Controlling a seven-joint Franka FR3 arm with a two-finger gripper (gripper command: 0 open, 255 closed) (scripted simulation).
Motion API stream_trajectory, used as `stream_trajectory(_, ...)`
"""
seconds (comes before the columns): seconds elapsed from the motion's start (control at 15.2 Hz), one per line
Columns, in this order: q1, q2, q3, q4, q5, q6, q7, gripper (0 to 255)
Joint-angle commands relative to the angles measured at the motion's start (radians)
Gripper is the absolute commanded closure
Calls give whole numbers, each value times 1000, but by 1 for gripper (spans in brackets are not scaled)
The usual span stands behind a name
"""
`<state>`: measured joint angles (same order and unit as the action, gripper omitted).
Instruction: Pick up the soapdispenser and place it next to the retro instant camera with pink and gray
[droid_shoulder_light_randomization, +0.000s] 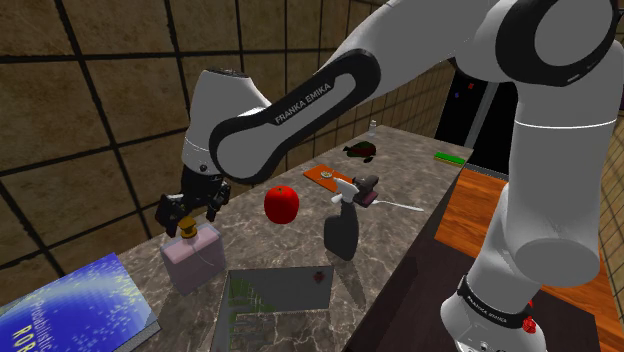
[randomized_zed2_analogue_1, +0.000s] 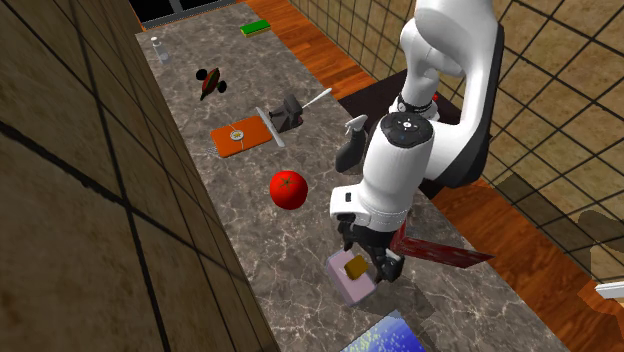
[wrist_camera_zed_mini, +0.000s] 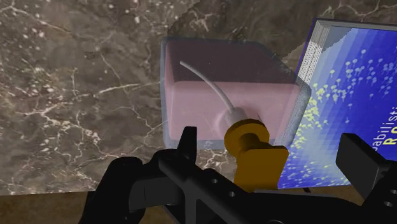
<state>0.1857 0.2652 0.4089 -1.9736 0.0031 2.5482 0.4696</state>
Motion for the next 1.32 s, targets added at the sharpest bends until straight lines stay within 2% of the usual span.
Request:
stream_trajectory(0.0, 6, 19, -4, 3, -11, 16, 7, 0)
stream_trajectory(0.53, 6, 19, -4, 3, -11, 16, 7, 0)
stream_trajectory(0.59, 6, 19, -4, 3, -11, 16, 7, 255)
stream_trajectory(1.25, 5, 12, -2, 7, -7, 4, 6, 255)
